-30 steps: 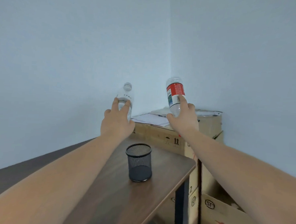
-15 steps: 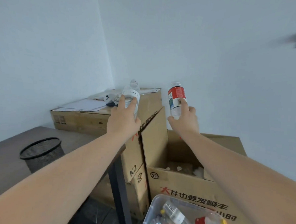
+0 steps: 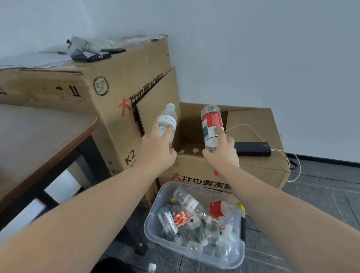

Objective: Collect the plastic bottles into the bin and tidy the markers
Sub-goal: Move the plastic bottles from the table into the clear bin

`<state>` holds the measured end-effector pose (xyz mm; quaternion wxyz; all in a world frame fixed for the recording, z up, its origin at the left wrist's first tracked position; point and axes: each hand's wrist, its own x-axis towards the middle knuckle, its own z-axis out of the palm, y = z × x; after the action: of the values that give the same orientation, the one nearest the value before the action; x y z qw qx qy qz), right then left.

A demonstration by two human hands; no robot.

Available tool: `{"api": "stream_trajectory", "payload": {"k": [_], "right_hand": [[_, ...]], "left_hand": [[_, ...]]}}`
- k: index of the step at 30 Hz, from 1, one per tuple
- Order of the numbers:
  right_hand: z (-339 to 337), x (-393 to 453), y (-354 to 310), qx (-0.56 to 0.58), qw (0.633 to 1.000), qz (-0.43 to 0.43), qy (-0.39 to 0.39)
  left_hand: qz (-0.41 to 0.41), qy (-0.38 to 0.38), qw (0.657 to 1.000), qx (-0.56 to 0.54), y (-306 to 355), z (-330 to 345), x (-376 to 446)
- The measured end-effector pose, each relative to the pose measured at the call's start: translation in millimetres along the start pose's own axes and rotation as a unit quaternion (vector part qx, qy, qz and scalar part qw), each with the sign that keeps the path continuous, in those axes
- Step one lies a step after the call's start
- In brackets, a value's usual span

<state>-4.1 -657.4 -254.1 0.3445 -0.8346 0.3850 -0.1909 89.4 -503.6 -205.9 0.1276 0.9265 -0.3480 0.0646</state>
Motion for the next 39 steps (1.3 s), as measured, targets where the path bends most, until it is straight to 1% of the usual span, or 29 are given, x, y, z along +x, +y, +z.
{"api": "stream_trajectory", "payload": {"k": [5, 9, 13, 15, 20, 24, 29, 31, 33, 34, 36, 39], "right_hand": [[49, -11, 45, -0.03, 0.997, 0.02, -0.067], [75, -13, 73, -0.046, 0.992, 0.033, -0.11], [99, -13, 98, -0.051, 0.987, 0.054, -0.142], [111, -14, 111, -0.051, 0.983, 0.068, -0.16], [129, -22, 140, -0.098, 0.967, 0.071, -0.223], [129, -17, 148, -0.102, 0.966, 0.056, -0.229], [126, -8, 157, -0.104, 0.97, 0.063, -0.212], [123, -5, 158, -0.098, 0.972, 0.068, -0.202], [121, -4, 159, -0.093, 0.974, 0.073, -0.194], [121, -4, 159, -0.092, 0.975, 0.073, -0.191], [121, -5, 160, -0.094, 0.975, 0.071, -0.188], [122, -7, 161, -0.094, 0.975, 0.059, -0.193]], "left_hand": [[-0.003, -0.045, 0.999, 0.013, -15, 54, -12], [-0.01, -0.09, 0.996, 0.0, -25, 90, -25], [-0.014, -0.104, 0.995, 0.002, -33, 114, -39], [-0.017, -0.123, 0.992, 0.004, -39, 123, -44], [-0.018, -0.176, 0.984, 0.011, -46, 148, -53], [-0.022, -0.203, 0.979, 0.008, -41, 165, -57], [0.012, -0.208, 0.977, 0.032, -34, 182, -63], [0.014, -0.214, 0.977, 0.021, -30, 188, -63], [0.023, -0.203, 0.979, 0.012, -27, 195, -64], [0.021, -0.197, 0.98, 0.006, -25, 199, -64], [-0.015, -0.202, 0.979, -0.022, -20, 208, -65], [-0.058, -0.249, 0.964, -0.07, -9, 222, -67]]}}
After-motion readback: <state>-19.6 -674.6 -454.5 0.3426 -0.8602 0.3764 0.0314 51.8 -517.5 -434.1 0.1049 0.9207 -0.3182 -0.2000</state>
